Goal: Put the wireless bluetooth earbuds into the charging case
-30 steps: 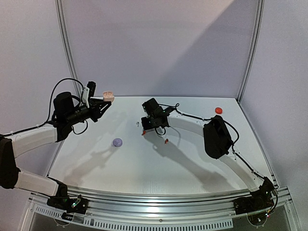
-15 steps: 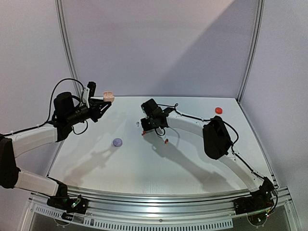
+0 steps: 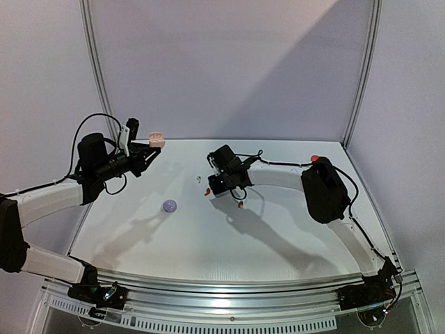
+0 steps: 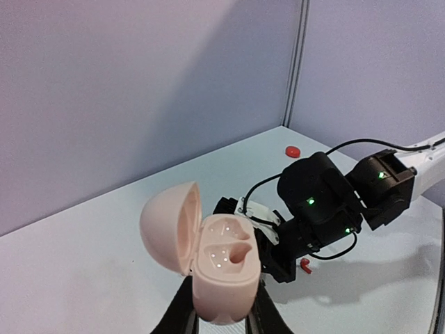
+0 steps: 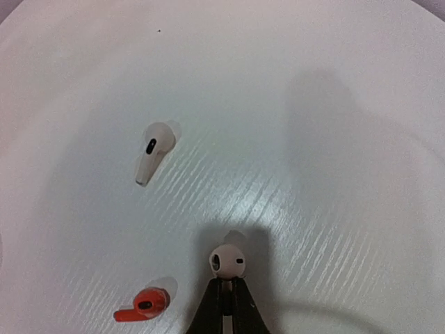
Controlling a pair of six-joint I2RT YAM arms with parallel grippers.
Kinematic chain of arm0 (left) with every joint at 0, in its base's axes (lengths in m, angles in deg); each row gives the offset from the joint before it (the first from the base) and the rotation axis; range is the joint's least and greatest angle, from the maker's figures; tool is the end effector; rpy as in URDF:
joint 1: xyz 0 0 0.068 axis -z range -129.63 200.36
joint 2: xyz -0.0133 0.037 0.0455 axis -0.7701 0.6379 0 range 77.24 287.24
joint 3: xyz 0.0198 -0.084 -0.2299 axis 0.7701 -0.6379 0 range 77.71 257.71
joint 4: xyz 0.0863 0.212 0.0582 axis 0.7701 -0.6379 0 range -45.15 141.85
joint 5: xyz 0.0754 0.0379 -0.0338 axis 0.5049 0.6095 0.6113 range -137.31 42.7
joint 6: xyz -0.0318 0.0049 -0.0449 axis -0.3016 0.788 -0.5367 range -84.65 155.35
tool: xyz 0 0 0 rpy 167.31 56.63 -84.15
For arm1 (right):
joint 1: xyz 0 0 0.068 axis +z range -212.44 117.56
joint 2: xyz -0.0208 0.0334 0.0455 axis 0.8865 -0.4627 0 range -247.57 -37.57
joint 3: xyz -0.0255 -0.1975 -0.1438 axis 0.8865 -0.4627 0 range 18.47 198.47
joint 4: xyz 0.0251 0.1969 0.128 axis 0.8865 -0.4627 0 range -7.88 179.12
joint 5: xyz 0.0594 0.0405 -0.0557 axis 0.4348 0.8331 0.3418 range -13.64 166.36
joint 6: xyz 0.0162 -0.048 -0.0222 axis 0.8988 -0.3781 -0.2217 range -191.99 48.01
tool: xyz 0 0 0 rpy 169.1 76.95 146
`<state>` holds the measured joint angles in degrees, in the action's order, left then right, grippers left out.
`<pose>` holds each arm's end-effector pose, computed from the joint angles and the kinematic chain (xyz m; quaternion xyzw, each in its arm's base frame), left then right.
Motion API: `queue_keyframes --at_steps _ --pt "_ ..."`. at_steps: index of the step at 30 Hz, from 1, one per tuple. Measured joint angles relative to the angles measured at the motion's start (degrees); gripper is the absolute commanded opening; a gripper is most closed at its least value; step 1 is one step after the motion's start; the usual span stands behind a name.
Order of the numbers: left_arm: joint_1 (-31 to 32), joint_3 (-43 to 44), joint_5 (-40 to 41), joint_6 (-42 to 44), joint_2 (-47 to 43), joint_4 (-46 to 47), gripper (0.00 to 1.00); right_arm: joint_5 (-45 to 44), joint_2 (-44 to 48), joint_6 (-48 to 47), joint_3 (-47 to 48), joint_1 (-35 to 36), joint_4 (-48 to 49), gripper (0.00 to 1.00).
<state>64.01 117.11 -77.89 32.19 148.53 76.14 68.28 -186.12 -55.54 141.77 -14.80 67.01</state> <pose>0.2544 -0.0815 0.2585 0.2394 0.7068 -0.2892 0.5996 0.3537 0.3801 0.1161 -0.2251 0.9019 0.1368 0.3423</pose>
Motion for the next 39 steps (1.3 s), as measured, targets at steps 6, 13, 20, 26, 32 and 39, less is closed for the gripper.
queue_keyframes --at_steps 6,13,20,26,32,39 --pt "-0.1 0.0 0.0 0.0 0.0 -0.2 0.0 1.6 6.4 0.2 -10.2 0.0 1.0 0.02" --pt "-0.1 0.0 -0.2 -0.1 0.0 -0.2 0.0 4.9 13.2 2.0 -20.7 0.0 2.0 0.02" --pt "-0.1 0.0 -0.3 -0.1 0.0 0.1 0.0 11.5 17.2 5.3 -27.1 0.0 2.7 0.03" --pt "-0.1 -1.2 -0.3 -0.4 -0.9 0.3 0.0 12.5 18.5 7.3 -28.3 0.1 0.7 0.07" --pt "-0.1 -2.3 -0.3 -1.0 -1.6 0.6 0.0 12.9 19.8 7.6 -28.0 0.3 -3.4 0.14" --pt "-0.1 -3.1 -0.4 -1.2 -2.7 1.6 0.0 12.0 20.8 9.3 -22.2 0.4 -7.8 0.18"
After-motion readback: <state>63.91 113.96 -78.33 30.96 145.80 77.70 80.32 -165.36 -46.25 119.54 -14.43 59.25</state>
